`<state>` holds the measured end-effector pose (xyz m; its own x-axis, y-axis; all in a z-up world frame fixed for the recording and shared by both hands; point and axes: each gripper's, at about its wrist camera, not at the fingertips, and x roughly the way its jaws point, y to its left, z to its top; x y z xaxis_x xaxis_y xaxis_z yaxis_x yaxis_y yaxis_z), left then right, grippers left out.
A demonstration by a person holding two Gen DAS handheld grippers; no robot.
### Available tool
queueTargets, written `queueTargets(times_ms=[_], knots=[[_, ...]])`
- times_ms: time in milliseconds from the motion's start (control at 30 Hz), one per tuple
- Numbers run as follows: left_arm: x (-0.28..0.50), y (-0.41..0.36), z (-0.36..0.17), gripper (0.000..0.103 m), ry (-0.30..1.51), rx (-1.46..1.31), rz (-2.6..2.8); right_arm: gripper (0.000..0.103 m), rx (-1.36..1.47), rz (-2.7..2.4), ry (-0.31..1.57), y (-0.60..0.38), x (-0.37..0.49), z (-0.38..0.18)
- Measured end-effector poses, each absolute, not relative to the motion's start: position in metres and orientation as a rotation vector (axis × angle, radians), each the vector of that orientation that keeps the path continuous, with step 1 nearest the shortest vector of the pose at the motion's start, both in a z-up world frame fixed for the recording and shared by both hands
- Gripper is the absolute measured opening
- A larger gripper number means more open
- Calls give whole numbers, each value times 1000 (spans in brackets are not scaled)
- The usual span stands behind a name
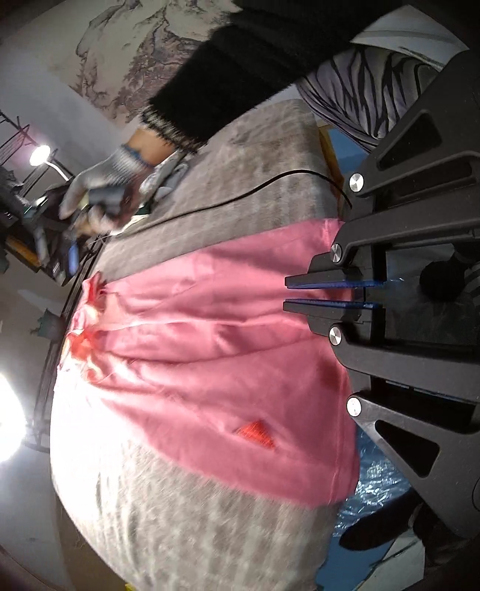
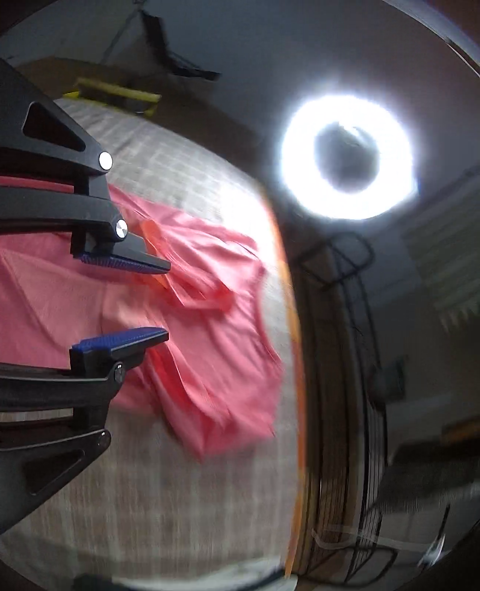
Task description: Fold small clothes
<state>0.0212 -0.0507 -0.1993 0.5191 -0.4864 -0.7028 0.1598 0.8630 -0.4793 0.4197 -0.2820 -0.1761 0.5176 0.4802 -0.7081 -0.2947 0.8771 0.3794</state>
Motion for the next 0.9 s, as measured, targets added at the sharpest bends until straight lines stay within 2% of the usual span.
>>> queueTargets(times_ms=[167, 300, 500, 667, 700, 733, 767, 800, 833, 900], knots=[[28, -17, -177, 1, 912, -374, -354, 35, 323, 333, 931, -342, 432, -181], [39, 7, -165, 1, 858, -351, -288, 36, 345, 324, 968, -346, 445, -199], [48, 20, -177, 1, 870, -386, -253, 52, 376, 218, 1013, -333, 474, -215], [52, 14, -185, 1, 894, -383, -279, 52, 521, 162, 1046, -348, 490, -234], [53, 12, -184, 1, 894, -372, -280, 49, 517, 164, 1045, -347, 493, -236], [53, 10, -184, 1, 891, -354, -279, 31, 507, 175, 1044, -345, 496, -237], [54, 8, -183, 1, 888, -347, -278, 21, 499, 190, 1041, -343, 498, -238], [53, 7, -182, 1, 885, -343, -280, 6, 488, 196, 1040, -339, 501, -237], [54, 7, -181, 1, 882, -343, -283, 2, 459, 202, 1024, -335, 501, -233], [54, 7, -181, 1, 882, -349, -286, 0, 416, 217, 988, -327, 501, -222]])
